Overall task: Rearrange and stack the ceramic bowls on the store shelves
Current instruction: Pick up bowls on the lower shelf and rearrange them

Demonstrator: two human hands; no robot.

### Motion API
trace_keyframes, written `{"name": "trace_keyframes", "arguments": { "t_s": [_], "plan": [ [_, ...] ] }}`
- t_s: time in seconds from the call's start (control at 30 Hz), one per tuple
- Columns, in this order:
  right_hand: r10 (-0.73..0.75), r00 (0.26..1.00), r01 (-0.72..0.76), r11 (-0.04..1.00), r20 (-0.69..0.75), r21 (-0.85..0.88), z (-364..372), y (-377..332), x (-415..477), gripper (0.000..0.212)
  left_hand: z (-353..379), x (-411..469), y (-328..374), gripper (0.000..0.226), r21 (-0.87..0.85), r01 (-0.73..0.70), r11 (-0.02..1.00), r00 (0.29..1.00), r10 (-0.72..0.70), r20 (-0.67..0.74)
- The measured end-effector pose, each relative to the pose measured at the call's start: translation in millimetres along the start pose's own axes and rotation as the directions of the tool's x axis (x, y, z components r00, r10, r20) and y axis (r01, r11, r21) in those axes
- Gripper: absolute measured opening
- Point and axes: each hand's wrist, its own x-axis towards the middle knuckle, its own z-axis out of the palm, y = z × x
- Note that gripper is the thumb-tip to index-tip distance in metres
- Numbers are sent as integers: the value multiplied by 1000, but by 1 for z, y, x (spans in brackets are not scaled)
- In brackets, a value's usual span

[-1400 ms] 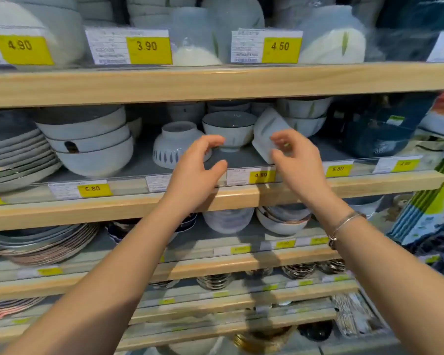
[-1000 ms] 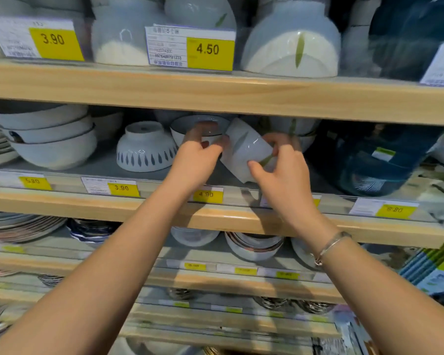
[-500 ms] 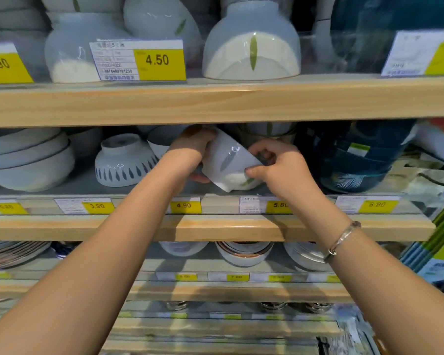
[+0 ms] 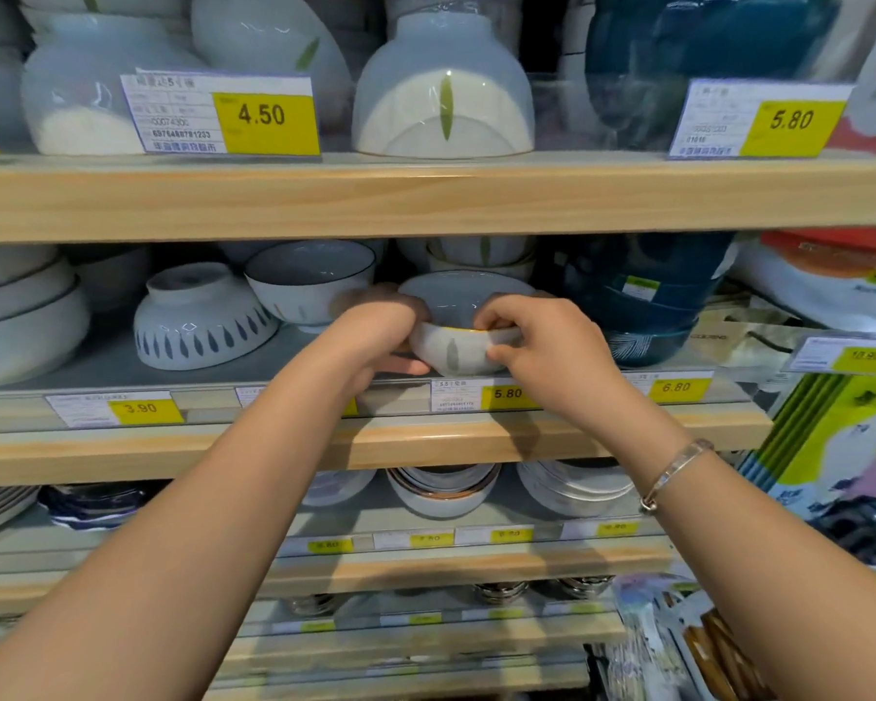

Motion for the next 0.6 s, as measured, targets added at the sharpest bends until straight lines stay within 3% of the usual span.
{"name": "trace_keyframes", "arguments": {
  "t_s": [0.1,0.3,0.37,0.43,0.6],
  "plan": [
    [-32,999,33,999,13,-41,-4,8,-2,21,5,0,-1,38,35,-40,999,999,39,16],
    [-34,999,34,999,23,-30,-12,13,0,20,9,-7,-3,13,55,-80,995,996,77,53],
    [-66,998,66,998,-18,-3,-11,5,1,24,3,-8,-8,41,60,-131,990,991,128,41],
    [-125,991,127,991,-53,50,-6,-8,2,27,-10,-11,-11,54,128,-192,973,981,195,-13],
    [-221,975,219,964,-6,148,17,-53,11,25,-58,-18,-5,40,137,-337,931,924,355,-143]
  ]
}}
